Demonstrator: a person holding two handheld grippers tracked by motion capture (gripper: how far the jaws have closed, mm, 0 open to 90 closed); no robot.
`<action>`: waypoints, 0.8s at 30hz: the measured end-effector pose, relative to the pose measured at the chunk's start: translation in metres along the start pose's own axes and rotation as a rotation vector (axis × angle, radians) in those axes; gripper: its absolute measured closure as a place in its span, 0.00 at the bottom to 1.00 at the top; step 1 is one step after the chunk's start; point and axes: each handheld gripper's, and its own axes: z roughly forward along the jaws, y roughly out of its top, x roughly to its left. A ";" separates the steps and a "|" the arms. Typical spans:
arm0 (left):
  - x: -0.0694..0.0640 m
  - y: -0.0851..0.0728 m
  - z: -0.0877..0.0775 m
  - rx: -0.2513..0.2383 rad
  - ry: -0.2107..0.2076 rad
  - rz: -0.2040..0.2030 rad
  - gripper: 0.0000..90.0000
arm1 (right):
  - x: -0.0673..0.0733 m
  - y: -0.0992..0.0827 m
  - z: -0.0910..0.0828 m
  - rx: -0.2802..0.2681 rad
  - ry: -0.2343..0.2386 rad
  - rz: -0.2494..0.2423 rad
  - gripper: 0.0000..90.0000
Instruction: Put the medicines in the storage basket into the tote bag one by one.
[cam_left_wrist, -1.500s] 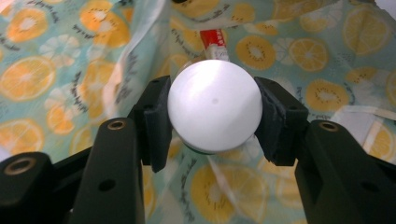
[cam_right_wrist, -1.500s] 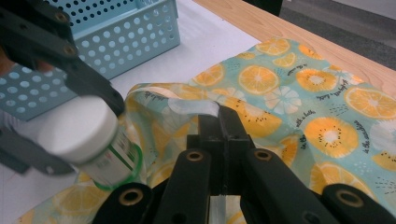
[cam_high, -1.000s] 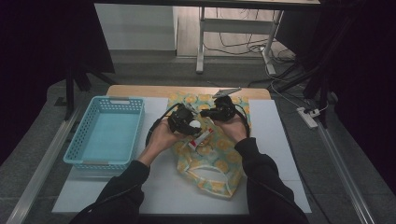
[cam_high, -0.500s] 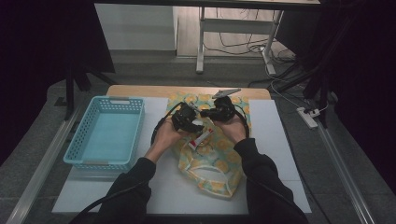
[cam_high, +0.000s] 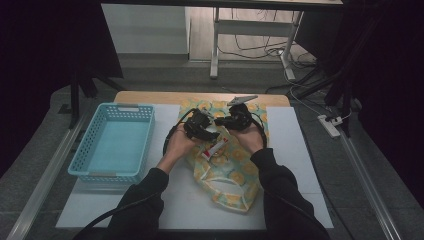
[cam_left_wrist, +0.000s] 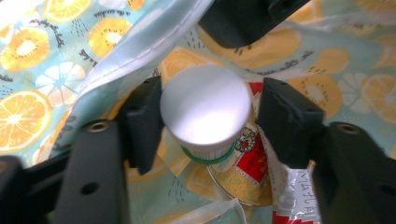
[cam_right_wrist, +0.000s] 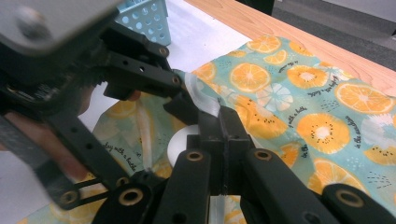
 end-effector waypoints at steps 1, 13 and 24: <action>-0.001 0.000 -0.001 -0.004 0.000 -0.004 0.39 | 0.000 0.000 0.000 -0.001 -0.001 -0.002 1.00; -0.013 -0.004 -0.022 -0.051 -0.071 -0.003 0.22 | -0.001 0.001 -0.003 -0.009 -0.007 0.001 1.00; -0.023 -0.015 -0.039 -0.058 -0.126 0.023 0.11 | -0.001 0.003 -0.005 -0.011 -0.004 0.000 1.00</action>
